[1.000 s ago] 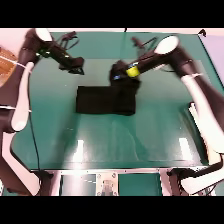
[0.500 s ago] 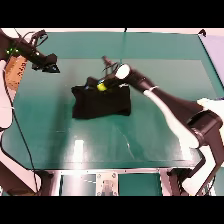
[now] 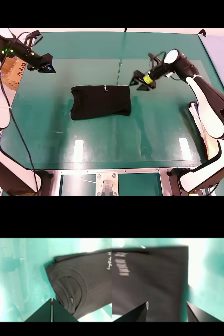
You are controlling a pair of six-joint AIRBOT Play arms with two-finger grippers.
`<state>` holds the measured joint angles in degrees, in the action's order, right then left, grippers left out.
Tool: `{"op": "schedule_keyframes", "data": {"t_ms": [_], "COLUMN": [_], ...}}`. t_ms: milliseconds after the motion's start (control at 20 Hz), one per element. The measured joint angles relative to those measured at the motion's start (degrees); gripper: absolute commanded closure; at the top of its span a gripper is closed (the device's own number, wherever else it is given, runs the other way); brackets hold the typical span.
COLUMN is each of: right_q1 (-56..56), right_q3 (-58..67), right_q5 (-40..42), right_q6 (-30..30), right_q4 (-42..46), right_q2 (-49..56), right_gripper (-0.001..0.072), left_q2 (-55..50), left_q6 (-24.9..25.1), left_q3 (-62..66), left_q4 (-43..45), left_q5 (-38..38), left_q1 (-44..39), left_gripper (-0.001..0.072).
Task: Fold the shirts.
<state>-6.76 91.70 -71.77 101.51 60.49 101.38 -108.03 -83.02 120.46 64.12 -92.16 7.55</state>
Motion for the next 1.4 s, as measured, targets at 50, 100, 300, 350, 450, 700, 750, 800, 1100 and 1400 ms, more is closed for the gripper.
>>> {"op": "schedule_keyframes", "data": {"t_ms": [50, 100, 300, 350, 450, 700, 750, 800, 1100, 1400], "right_q1": [0.8, 1.2, 0.2, -0.7, -2.7, -5.6, -5.3, -4.7, 7.0, 30.1], "right_q3": [-2.3, -4.9, -12.5, -13.4, -14.5, -13.7, -12.6, -11.3, -4.2, -2.4], "right_q5": [0.1, 0.9, 6.9, 7.9, 10.2, 13.9, 13.2, 12.6, 7.4, 1.4], "right_q6": [-0.2, -0.9, -5.9, -7.2, -9.6, -15.4, -16.1, -16.6, -17.7, -14.6], "right_q4": [-0.1, -1.3, -10.6, -13.5, -19.3, -29.3, -30.1, -31.1, -32.8, -32.0], "right_q2": [-0.1, -0.2, 0.9, 1.4, 2.6, 4.0, 3.8, 3.1, -7.3, -19.3], "right_gripper": [0.0171, 0.0171, 0.017, 0.0171, 0.0316, 0.0691, 0.0691, 0.0692, 0.0691, 0.0692], "left_q2": [0.0, 0.0, 0.0, 0.0, 0.0, 0.0, 0.0, 0.0, 0.0, 0.0], "left_q6": [-0.2, -0.3, -0.8, -0.9, -0.9, -0.9, -0.9, -0.9, -1.0, -1.0], "left_q3": [0.0, 0.0, 0.0, 0.0, 0.0, 0.0, 0.0, 0.0, 0.0, 0.0], "left_q4": [0.0, 0.0, 1.0, 1.5, 2.5, 3.4, 3.4, 3.4, 3.6, 3.7], "left_q5": [0.0, 0.1, 0.8, 0.9, 1.1, 1.1, 1.1, 1.1, 0.5, -0.1], "left_q1": [0.0, -0.1, 0.0, 0.0, 0.0, 0.0, 0.0, 0.0, 0.0, 0.0], "left_gripper": [0.0684, 0.0684, 0.0684, 0.0684, 0.0684, 0.0685, 0.0684, 0.0684, 0.0684, 0.0684]}}
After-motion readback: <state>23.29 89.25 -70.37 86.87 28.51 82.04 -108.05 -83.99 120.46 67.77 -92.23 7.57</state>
